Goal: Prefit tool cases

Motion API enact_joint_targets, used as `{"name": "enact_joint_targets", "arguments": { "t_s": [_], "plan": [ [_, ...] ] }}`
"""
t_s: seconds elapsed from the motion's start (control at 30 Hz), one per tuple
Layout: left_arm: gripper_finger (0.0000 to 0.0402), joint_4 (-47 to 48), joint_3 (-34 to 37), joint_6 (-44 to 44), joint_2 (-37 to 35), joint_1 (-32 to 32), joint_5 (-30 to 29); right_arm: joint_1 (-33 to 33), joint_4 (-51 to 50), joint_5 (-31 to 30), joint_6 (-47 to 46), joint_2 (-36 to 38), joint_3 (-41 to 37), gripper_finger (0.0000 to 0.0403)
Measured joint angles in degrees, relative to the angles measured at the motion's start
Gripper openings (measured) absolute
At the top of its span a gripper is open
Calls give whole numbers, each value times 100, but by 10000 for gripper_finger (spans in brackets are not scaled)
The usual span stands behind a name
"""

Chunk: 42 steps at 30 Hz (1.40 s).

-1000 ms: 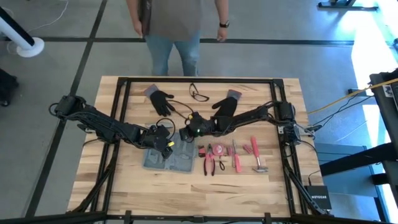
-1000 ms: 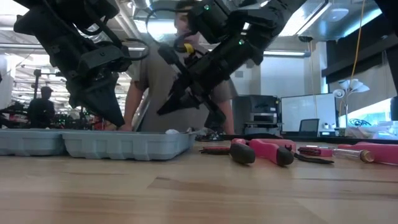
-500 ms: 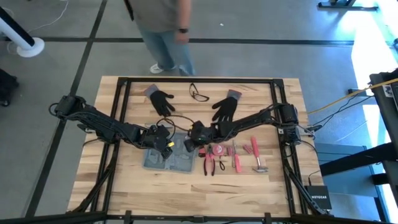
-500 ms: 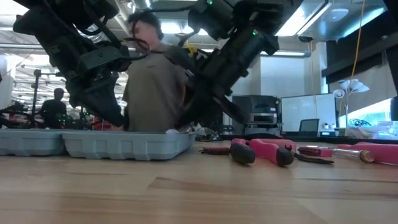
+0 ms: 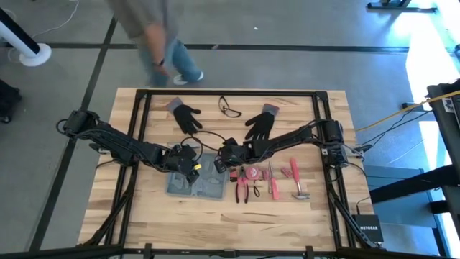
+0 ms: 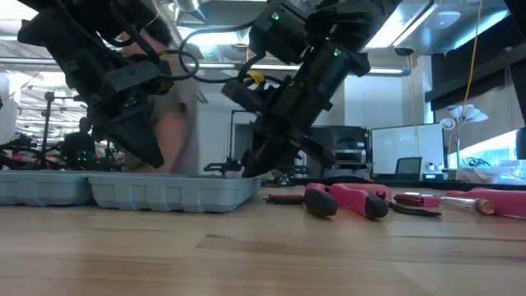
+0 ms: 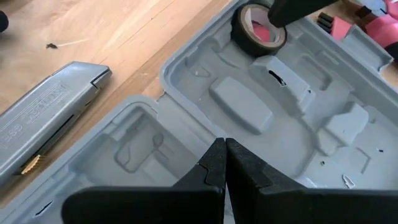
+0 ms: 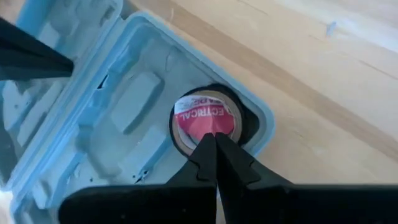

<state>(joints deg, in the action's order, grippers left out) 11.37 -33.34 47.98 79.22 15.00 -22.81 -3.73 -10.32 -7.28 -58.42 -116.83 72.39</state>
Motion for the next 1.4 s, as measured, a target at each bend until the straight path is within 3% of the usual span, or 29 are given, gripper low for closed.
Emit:
{"name": "enact_joint_targets", "arguments": {
  "t_s": [0.3, 0.53, 0.7, 0.83, 1.0, 1.17, 1.4],
  "plan": [
    [0, -9, 0, 1, 0, 2, 3, 90, 72, 75, 126, 87, -18, 0],
    [0, -1, 1, -395, 0, -4, 7, 230, -325, -202, 547, 605, -21, 0],
    [0, 33, 2, -966, -33, -7, 386, 288, -1308, 247, 1278, 1392, -16, 0],
    [0, 107, 2, -1094, -180, 31, 571, -100, -2507, 398, 1358, 2024, -16, 0],
    [0, 177, 0, -1468, -275, 11, 624, -797, -3015, 418, 366, 2168, -18, 0],
    [0, 334, -19, -2421, -578, -95, 1122, -1320, -2497, 189, -898, 1900, -16, 5],
    [0, 1407, -22, -3380, -1368, -268, 1171, -1440, -2110, 305, -1647, 1427, -16, 71]
  ]
}}
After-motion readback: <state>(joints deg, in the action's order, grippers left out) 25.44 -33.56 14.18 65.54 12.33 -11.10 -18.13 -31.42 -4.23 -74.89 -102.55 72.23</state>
